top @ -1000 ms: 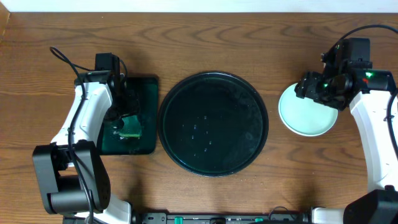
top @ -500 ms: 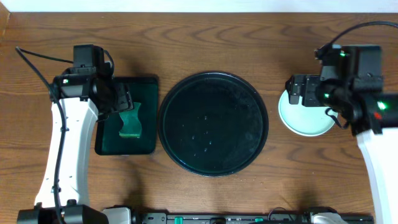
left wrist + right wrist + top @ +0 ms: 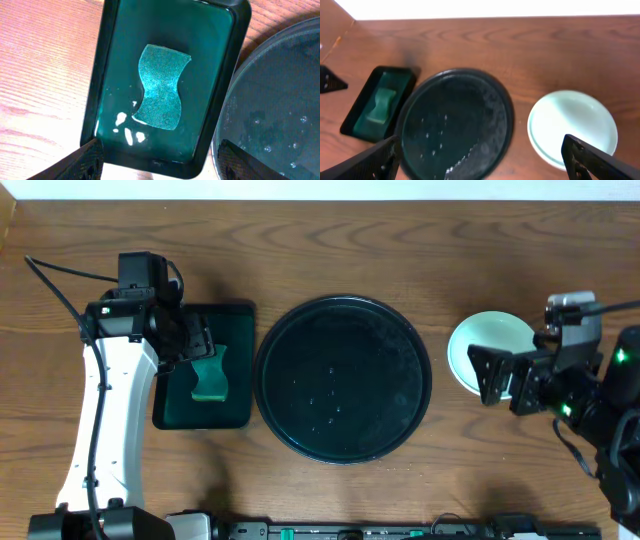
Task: Clean dirty plates on tray and stack at the side
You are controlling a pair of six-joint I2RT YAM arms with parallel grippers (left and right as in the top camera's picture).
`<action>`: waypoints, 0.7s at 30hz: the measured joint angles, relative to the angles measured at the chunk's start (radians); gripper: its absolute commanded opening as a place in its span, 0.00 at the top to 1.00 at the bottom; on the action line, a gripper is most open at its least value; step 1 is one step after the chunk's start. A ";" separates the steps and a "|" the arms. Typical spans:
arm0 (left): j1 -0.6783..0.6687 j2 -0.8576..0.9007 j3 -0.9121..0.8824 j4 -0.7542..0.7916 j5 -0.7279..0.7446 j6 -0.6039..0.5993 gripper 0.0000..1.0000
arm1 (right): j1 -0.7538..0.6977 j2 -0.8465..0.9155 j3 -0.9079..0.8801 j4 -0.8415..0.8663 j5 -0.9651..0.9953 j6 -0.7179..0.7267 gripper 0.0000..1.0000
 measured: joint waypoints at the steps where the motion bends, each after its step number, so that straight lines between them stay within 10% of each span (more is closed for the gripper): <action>1: 0.000 0.000 0.000 0.000 0.000 0.000 0.27 | 0.000 -0.005 0.001 -0.026 0.002 -0.004 0.01; 11: 0.000 0.000 0.000 0.000 0.000 0.000 0.26 | 0.000 -0.052 -0.094 0.137 0.082 -0.134 0.01; 21: 0.000 0.000 0.000 -0.001 0.000 0.000 0.26 | -0.002 -0.493 -0.840 0.771 0.092 -0.281 0.01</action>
